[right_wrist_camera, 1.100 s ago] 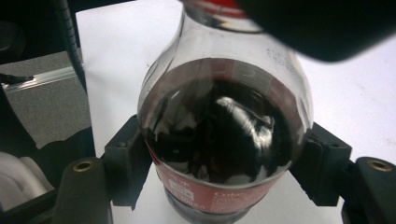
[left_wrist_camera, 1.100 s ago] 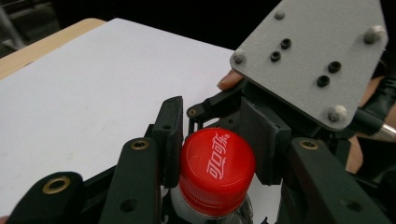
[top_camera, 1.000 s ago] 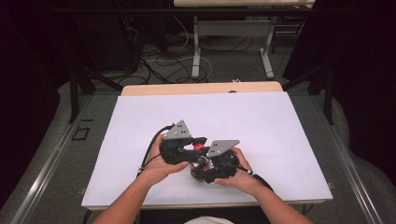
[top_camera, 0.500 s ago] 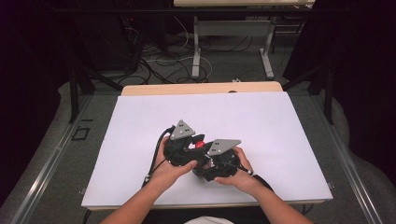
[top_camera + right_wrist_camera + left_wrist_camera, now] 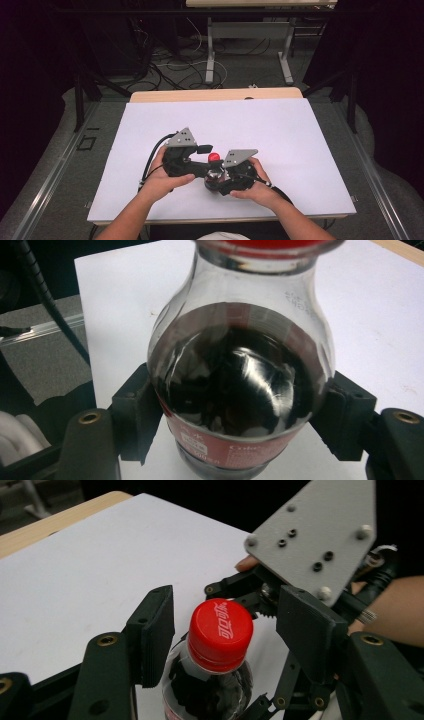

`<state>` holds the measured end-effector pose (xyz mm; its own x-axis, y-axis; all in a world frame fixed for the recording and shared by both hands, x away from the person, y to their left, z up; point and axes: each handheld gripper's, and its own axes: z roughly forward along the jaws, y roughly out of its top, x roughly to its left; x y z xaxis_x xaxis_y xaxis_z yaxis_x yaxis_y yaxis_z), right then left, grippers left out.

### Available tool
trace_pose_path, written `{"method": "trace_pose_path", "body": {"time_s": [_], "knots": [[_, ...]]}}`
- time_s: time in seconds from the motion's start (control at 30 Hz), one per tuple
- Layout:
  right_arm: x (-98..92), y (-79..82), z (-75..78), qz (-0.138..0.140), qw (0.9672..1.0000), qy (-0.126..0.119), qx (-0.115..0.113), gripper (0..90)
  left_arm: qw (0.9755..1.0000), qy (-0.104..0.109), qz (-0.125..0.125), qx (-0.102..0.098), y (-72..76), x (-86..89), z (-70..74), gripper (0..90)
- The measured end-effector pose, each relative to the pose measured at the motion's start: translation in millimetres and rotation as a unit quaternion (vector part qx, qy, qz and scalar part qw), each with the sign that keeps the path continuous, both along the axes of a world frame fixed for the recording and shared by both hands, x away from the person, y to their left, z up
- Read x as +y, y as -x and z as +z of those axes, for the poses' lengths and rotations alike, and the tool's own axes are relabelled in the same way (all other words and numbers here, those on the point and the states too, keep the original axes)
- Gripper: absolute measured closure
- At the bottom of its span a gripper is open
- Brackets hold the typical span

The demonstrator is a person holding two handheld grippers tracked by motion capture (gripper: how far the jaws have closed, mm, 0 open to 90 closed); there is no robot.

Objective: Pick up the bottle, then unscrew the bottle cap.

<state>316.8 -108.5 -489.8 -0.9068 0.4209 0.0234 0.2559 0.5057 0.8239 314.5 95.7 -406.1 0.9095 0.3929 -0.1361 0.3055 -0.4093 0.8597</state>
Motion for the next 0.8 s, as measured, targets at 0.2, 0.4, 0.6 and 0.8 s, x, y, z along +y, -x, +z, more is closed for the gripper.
{"method": "trace_pose_path", "body": {"time_s": [0.2,0.4,0.6,0.8], "knots": [[1.0,1.1,-0.6,0.009,0.9999,-0.005,-0.003,29.4,0.9989,0.004,-0.045,0.010,-8.0,3.7,-1.0,43.0],[0.4,2.1,-0.4,0.018,0.9998,0.000,-0.001,29.5,0.9975,0.008,-0.069,0.016,-16.5,2.9,-4.9,47.9],[0.9,2.7,0.1,0.022,0.9997,-0.006,-0.007,29.4,0.9971,0.019,-0.069,0.027,-25.0,0.7,-11.0,48.4],[2.2,3.3,-1.1,0.024,0.9997,-0.001,-0.001,29.5,0.9962,0.021,-0.080,0.027,-24.8,-4.0,-15.6,53.2]]}}
